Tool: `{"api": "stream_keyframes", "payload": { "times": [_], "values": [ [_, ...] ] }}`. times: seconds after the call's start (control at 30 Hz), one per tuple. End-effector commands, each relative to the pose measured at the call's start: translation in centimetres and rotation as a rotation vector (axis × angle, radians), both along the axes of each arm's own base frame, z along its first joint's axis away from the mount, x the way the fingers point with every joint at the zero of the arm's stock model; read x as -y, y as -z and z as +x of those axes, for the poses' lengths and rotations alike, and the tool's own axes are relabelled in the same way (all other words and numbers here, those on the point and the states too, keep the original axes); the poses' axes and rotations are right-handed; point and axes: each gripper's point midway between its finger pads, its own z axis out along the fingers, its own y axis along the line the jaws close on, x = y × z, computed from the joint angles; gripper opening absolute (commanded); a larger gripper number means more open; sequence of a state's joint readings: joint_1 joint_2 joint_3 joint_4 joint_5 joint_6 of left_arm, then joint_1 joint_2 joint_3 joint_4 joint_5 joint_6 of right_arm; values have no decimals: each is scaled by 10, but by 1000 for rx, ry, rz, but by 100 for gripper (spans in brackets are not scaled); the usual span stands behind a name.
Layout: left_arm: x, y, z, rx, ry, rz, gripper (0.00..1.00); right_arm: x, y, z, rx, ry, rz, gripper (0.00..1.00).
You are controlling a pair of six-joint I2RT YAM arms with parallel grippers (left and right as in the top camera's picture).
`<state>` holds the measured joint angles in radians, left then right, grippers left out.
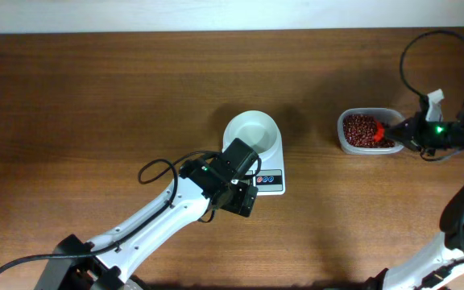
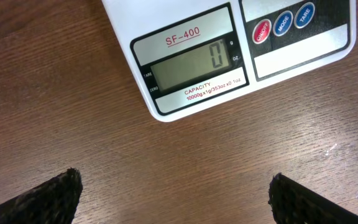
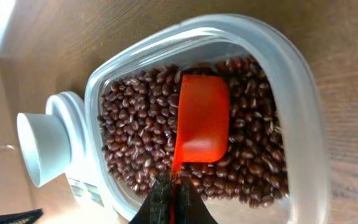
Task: Scoop item into bowl and weigh 50g on scale
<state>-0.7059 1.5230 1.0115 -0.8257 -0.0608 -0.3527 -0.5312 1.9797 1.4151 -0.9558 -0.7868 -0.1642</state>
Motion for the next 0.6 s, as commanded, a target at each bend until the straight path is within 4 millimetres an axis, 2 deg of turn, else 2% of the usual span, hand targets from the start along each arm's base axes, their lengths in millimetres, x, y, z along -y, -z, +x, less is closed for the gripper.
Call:
{"api": "stream_keyframes", "payload": {
  "times": [0.0,0.27,0.4,0.5,0.57],
  "values": [
    [-1,-2,0,9,3,2,99,-1,-20,-1,69,47,195,4],
    [-1,-2,0,9,3,2,99,26,-23,-8,88,120,210,4],
    [-1,-2,0,9,3,2,99,30,-23,-9,88,130,211,4],
    [-1,-2,0,9,3,2,99,23,-24,-17,51,129,245,4],
    [-1,-2,0,9,3,2,99,26,-20,-17,55,117,208,4]
  ]
}}
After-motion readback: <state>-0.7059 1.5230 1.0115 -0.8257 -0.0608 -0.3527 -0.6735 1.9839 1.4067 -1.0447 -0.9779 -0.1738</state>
